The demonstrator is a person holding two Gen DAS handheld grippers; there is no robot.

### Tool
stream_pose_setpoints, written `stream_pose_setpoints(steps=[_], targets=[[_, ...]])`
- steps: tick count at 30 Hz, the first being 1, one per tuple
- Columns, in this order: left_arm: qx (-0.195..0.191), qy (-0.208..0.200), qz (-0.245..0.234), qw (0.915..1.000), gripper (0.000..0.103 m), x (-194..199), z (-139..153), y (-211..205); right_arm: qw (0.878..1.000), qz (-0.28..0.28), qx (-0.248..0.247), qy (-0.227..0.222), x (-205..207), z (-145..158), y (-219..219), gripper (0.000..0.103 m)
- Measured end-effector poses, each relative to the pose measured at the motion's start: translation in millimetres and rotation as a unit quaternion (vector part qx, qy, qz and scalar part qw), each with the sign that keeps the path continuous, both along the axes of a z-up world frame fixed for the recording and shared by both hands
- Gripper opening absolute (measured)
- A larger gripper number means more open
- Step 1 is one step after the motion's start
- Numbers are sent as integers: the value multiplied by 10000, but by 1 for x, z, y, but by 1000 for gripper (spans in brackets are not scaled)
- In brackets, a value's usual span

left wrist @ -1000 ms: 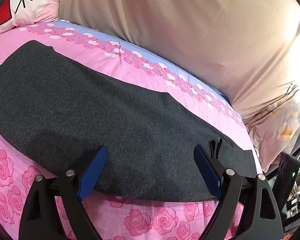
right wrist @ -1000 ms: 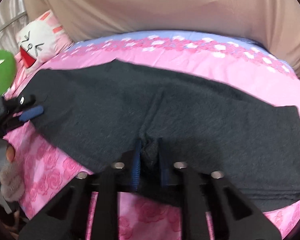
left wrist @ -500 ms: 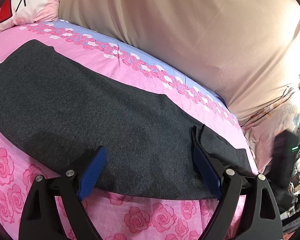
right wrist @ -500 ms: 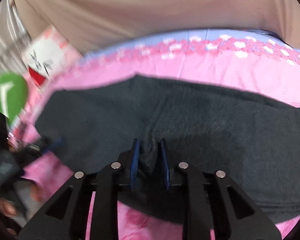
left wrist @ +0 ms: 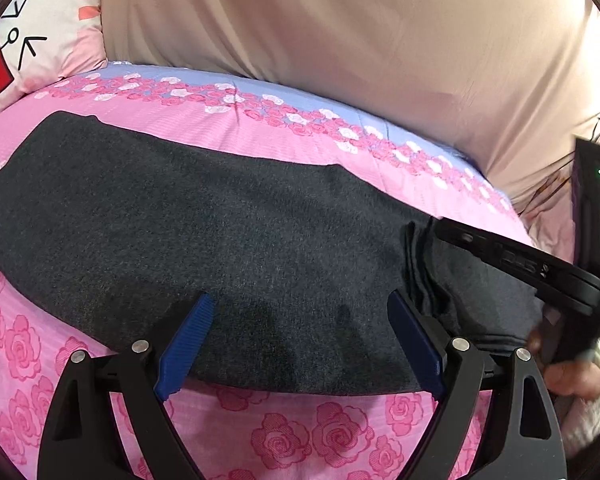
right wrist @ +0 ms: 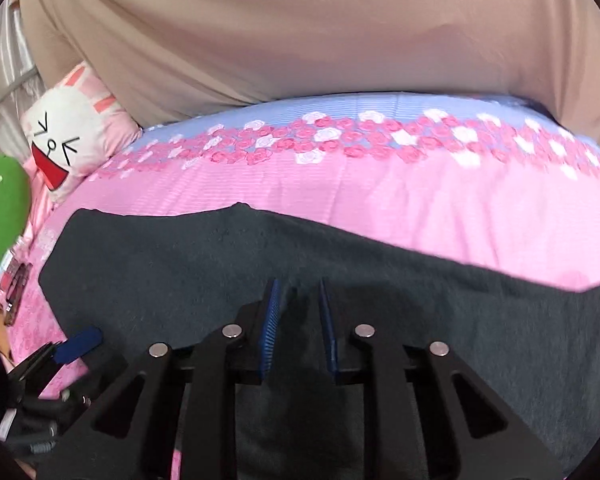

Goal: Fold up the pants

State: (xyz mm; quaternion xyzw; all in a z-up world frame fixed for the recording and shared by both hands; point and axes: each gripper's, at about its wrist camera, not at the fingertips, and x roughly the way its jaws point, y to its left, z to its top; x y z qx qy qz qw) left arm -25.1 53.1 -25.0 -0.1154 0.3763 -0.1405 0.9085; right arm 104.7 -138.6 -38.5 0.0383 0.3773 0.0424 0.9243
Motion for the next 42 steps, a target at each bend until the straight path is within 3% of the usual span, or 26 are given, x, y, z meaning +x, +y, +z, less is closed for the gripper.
stream_pose_setpoints(steps=[2,4,9,12,14,18,20,24,26,28,30,33,35,38,40,41,42], targets=[[43,6,9,10000,86,0,0,0,9998,-49,-165,28,14,-14,4,19],[83,19,13,10000,86,1,-1,-1,9992,-46,-391,7,17,-10,9,19],[132,43,14,9999,86,2,-2,-2,9997,40,-53,-249,-2,13,8,21],[156,61,17,9999,86,3,-3,-3,9997,38,-227,117,12,-11,11,20],[182,63,22,9998,86,3,-3,-4,9991,52,-406,-72,8,-10,18,19],[149,53,52,9999,86,2,-3,-3,9992,58,35,-398,-29,11,0,22],[46,16,57,10000,86,1,-2,0,9971,-346,149,-654,-64,20,-34,27],[-266,-35,40,9996,86,-1,-1,8,9831,-1539,346,-933,-144,23,-123,53],[-360,-58,22,9993,86,-2,0,10,9714,-2192,397,-817,-177,14,-166,54],[-379,-136,5,9992,86,-5,4,8,9654,-2446,491,-761,-195,6,-188,47],[-386,-299,-74,9988,87,-9,16,-4,9633,-2445,627,-909,-206,6,-196,31],[-618,-303,-667,9954,87,-6,45,-50,9685,-2024,979,-1066,-197,18,-194,13],[-666,-295,-1018,9921,87,-1,53,-82,9746,-1686,998,-1081,-180,27,-186,11],[-85,-174,-1241,9921,87,15,42,-140,9829,-1554,732,-665,-139,19,-183,11],[383,172,-1166,9923,87,27,17,-165,9773,-2085,359,-98,-111,-10,-207,6],[548,386,-1080,9919,87,32,1,-171,9729,-2108,929,-214,-115,-8,-223,2],[690,228,-1038,9919,87,30,-3,-173,9697,-2211,1002,-257,-119,-2,-228,4]])
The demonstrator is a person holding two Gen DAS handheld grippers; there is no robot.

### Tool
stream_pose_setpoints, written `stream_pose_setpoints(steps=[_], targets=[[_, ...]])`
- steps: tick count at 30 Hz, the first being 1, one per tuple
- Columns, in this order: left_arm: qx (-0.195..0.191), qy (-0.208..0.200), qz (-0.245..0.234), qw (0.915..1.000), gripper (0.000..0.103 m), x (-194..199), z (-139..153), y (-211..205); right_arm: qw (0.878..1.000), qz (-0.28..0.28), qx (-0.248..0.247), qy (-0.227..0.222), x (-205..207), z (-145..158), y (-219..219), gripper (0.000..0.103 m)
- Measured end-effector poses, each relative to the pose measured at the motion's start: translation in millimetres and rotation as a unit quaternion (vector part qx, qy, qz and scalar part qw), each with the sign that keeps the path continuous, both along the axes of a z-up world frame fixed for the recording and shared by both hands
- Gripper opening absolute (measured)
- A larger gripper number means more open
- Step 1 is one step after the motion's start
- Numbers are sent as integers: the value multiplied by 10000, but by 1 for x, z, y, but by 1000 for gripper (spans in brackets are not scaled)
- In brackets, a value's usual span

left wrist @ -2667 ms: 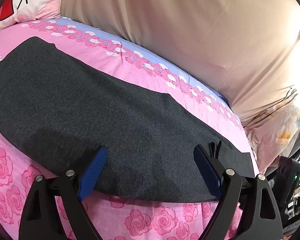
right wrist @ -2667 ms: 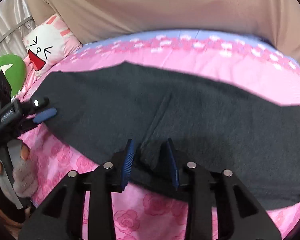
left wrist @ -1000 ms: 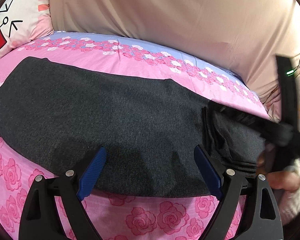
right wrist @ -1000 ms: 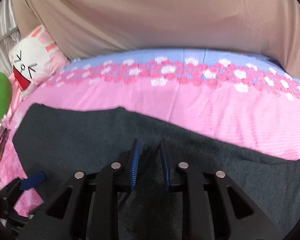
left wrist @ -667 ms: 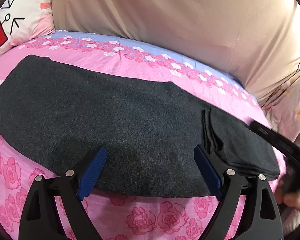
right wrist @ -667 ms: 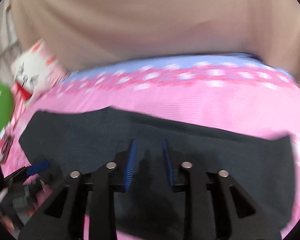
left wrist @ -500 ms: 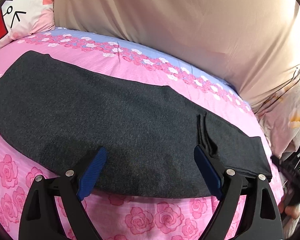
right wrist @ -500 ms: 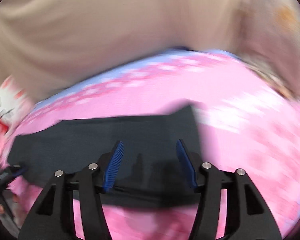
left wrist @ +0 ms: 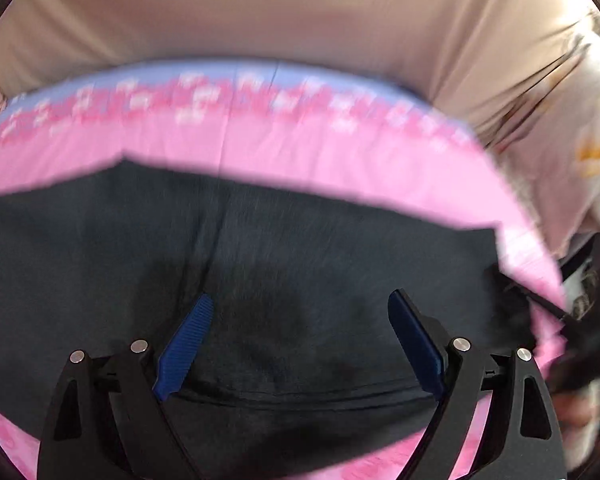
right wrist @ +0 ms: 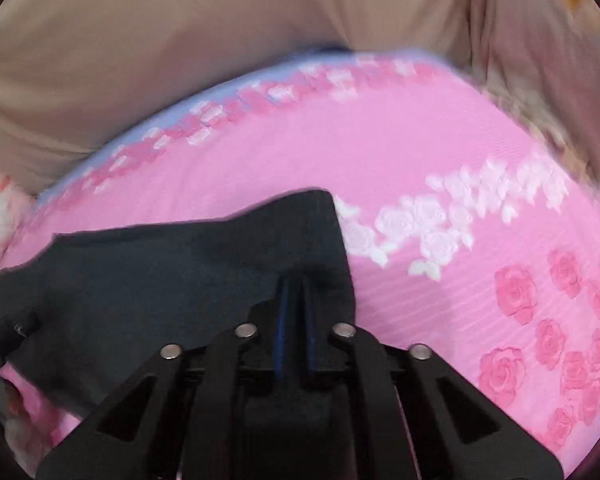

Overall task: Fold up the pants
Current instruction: 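Pinch the pants edge with the right gripper and lift it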

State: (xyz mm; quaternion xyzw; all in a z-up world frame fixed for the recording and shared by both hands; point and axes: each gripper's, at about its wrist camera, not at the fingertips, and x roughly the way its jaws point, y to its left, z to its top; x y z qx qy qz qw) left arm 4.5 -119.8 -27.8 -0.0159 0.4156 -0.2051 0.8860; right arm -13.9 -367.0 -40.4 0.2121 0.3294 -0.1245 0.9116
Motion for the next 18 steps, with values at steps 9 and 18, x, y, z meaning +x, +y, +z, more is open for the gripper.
stream_pose_setpoints(steps=[9,18], targets=[[283,-210,-97,9993,91,-11,-1,-7,9999,0,27,-97,-54,1,14,45],[130,-347,-100,9993,91,-11,4,-1,9991,327,264,16,-63,-21,28,16]])
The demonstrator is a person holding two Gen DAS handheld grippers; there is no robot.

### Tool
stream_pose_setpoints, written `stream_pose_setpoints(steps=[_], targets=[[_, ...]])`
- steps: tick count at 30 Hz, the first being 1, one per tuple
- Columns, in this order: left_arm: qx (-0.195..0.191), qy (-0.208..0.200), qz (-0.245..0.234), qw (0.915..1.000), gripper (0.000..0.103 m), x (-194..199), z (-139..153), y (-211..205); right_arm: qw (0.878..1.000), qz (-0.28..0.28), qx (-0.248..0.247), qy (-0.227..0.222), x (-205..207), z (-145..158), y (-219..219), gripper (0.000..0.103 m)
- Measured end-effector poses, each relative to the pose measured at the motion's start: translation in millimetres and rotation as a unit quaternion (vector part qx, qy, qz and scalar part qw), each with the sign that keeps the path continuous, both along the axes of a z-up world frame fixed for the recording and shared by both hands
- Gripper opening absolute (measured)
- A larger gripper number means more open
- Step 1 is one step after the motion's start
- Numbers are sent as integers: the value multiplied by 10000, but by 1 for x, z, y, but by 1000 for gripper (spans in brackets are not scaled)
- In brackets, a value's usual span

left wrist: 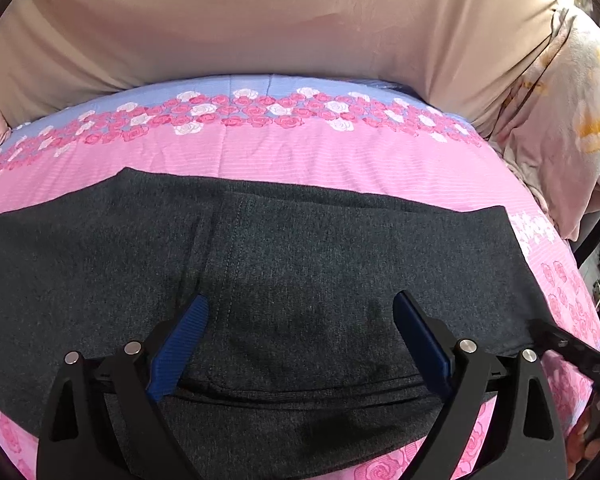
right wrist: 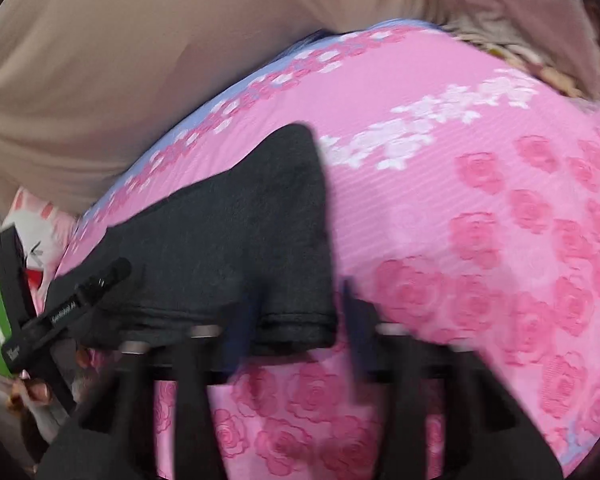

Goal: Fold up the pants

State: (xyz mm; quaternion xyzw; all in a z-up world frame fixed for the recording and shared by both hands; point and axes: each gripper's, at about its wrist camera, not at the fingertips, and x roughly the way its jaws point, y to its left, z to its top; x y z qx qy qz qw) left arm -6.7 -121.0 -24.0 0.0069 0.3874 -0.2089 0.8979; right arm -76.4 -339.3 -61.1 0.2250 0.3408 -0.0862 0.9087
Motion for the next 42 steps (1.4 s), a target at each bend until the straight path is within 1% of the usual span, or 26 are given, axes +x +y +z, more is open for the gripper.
stream_pose_setpoints(steps=[3,4,6,7,9,10,12,14,16,18,19,20,21,22,25,26,27,29,31,34,36,38,39,40,41,42], targets=[[-94,-88,18,9999,91,-3,3,4,9990,-46,-417,-166,-8,16,2,13],[-99,-83,21,9999,91,-3,3,5,9989,-99,-416,-166,-11,16,-3,13],[-62,-30,7,10000,91,-2,1,3,9994,-205,-285,64,-6,0,-14,14],[-44,-11,5,10000,91,-1,1,3,9995,-207,-227,21,-6,-4,-17,14],[-12,30,17,10000,91,0,0,2,9992,-136,-384,27,-9,7,-12,18],[-20,33,21,10000,91,0,-1,2,9986,-243,-474,-38,-13,13,-10,18],[-25,48,34,10000,91,1,-1,3,9967,-376,-649,-322,-22,31,-2,18],[-16,66,37,10000,91,1,-2,3,9951,-268,-793,-520,-23,43,7,18],[0,67,44,10000,91,1,-2,2,9952,-113,-908,-343,-6,37,11,18],[4,63,52,10000,91,1,-2,2,9953,-94,-922,292,20,4,7,17],[-2,59,60,10000,91,1,-2,2,9954,-179,-923,184,20,4,6,16],[-3,78,85,9999,91,1,-2,3,9953,-232,-911,229,19,12,8,18],[-24,81,94,9999,91,1,-2,4,9957,-260,-881,74,15,22,12,20],[-48,89,106,9999,91,1,-2,6,9957,-236,-883,-132,11,32,18,20],[-178,54,156,9997,91,-1,1,15,9944,-25,-1035,-213,19,43,35,21],[-241,48,169,9996,91,-2,2,19,9943,46,-1059,-145,24,39,37,28],[-340,42,203,9992,91,-4,4,26,9944,85,-1055,-9,34,32,36,35],[-638,46,296,9975,91,-8,7,49,9927,23,-1115,468,57,10,32,35],[-821,5,435,9957,91,-11,9,75,9912,-10,-1261,409,58,20,43,38],[-853,-169,718,9936,91,-14,13,116,9949,538,-854,-31,64,43,66,38],[-815,-299,966,9915,91,-14,14,142,9900,909,-1070,-102,78,50,97,37],[-849,-314,1126,9895,91,-12,14,163,9850,1236,-1206,-40,100,44,124,37],[-880,-279,1253,9878,91,-10,12,174,9842,1368,-1119,52,113,37,133,37],[-941,-233,1320,9865,91,-9,11,181,9835,1483,-1018,207,127,25,143,37],[-1025,-195,1351,9853,91,-8,11,187,9805,1556,-1115,441,143,10,156,39],[-1070,-195,1384,9844,91,-8,11,193,9747,1480,-1649,308,144,11,171,39]])
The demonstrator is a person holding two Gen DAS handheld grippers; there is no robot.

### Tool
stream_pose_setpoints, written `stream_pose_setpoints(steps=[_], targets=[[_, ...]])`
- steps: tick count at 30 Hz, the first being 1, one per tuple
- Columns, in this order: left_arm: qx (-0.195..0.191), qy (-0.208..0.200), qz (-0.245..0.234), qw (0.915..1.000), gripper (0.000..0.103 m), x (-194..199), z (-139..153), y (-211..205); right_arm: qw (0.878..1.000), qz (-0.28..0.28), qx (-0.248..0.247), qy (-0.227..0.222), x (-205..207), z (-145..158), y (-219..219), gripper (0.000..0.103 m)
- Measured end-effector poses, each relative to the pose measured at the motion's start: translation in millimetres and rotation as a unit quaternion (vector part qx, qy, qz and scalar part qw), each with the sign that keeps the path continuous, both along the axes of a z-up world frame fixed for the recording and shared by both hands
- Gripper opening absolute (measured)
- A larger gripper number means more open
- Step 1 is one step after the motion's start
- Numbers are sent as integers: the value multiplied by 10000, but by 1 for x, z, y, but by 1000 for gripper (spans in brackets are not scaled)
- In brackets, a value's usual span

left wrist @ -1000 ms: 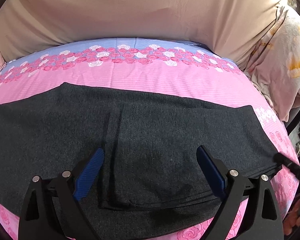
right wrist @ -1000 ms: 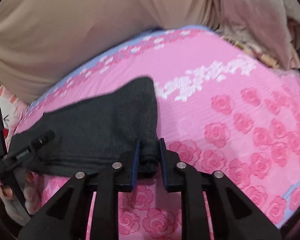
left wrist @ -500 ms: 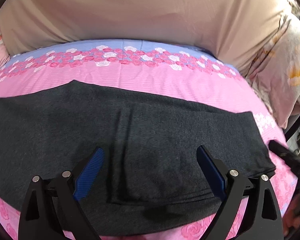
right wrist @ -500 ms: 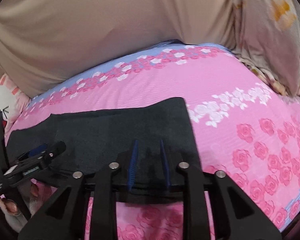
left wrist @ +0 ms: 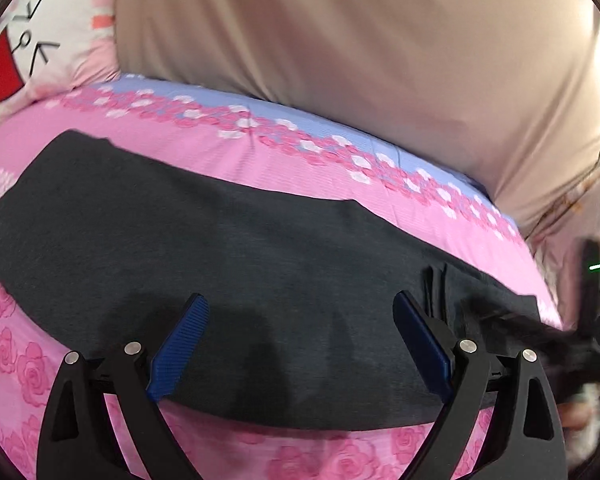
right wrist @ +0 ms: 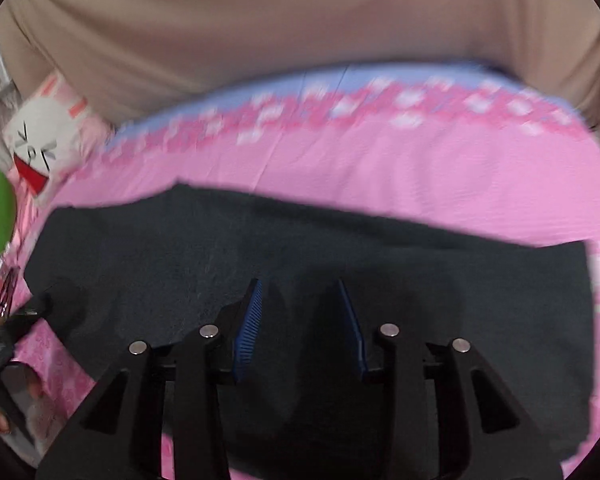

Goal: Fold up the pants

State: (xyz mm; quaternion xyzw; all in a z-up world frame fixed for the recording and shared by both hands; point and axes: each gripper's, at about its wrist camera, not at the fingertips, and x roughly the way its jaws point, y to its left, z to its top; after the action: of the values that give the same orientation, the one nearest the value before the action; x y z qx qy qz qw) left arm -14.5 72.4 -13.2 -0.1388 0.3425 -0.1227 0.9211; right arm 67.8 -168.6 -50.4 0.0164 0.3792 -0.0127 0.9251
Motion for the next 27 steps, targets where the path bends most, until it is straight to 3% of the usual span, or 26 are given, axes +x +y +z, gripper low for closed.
stream_pose_setpoints(steps=[2,4,5,8,11,13,15,16,17,18,21,27], targets=[[42,-62,81,9999,91,-3,0,9,9989,97,-440,99,5,5,20,37],[-2,-95,50,9999,91,-4,0,17,9989,453,129,55,3,14,26,34],[-64,-86,38,9999,91,-4,-1,20,9990,418,147,87,4,13,25,34],[-307,-28,53,9995,91,-4,-4,30,9989,-67,-436,171,6,5,25,37],[-360,-22,20,9993,91,-3,-4,30,9995,-139,-241,124,-2,2,22,39],[-363,-34,-11,9993,91,-2,-4,29,9996,-93,-251,119,1,-2,18,35],[-329,-4,-58,9994,91,-1,-5,26,9998,-21,-140,162,7,0,19,15],[-306,8,-63,9995,91,0,-5,25,9998,-30,-12,178,15,1,20,13],[-290,17,-56,9996,91,0,-6,25,9996,77,239,143,14,7,20,2],[-286,24,-53,9996,91,0,-6,25,9989,177,419,145,16,10,25,2],[-290,60,-36,9996,91,1,-7,25,9997,69,-82,223,24,1,38,3],[-334,137,34,9993,91,4,-9,28,9992,23,381,-150,-2,16,34,9]])
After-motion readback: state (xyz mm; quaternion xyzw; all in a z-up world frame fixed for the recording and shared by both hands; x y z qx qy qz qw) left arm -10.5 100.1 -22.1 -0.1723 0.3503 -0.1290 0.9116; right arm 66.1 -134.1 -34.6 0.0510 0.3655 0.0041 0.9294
